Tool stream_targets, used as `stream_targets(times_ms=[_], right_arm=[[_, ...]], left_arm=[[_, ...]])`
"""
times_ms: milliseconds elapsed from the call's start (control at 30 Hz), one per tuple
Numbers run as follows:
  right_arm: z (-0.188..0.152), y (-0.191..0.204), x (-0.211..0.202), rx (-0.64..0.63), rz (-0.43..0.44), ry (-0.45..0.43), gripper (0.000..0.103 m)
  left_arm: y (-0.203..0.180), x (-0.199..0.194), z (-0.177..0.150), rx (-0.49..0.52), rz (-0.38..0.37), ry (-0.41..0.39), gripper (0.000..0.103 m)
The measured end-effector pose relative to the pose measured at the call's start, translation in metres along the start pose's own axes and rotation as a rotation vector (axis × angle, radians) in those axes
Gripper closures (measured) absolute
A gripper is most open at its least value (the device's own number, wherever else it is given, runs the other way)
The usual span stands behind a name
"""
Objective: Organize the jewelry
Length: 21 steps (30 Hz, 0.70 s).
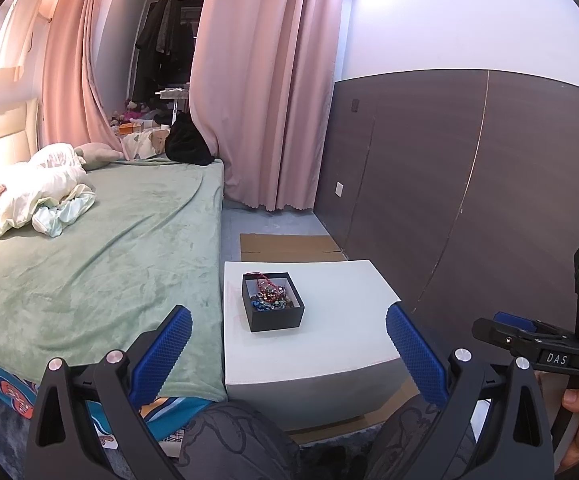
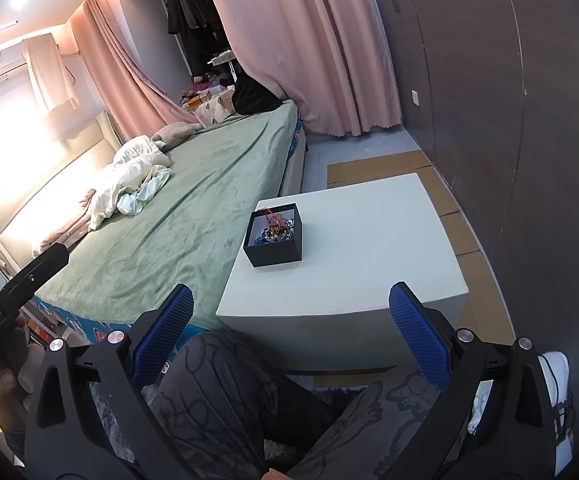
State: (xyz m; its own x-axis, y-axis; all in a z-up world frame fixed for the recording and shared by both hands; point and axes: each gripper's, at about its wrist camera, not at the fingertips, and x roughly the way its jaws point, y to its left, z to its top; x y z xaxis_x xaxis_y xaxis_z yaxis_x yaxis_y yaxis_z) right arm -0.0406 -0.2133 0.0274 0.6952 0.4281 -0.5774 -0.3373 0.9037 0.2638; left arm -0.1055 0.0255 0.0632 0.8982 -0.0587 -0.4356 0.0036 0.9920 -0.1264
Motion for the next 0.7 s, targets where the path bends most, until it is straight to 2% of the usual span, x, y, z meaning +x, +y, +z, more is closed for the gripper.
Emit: stream_targets(times_ms=[700], right_arm=[[-0.001,-0.007,0.011,0.012,-0.008,0.014,0.005]], left_arm=[[-0.002,0.020,0.004,-0.008,0.008,0.022,0.008]])
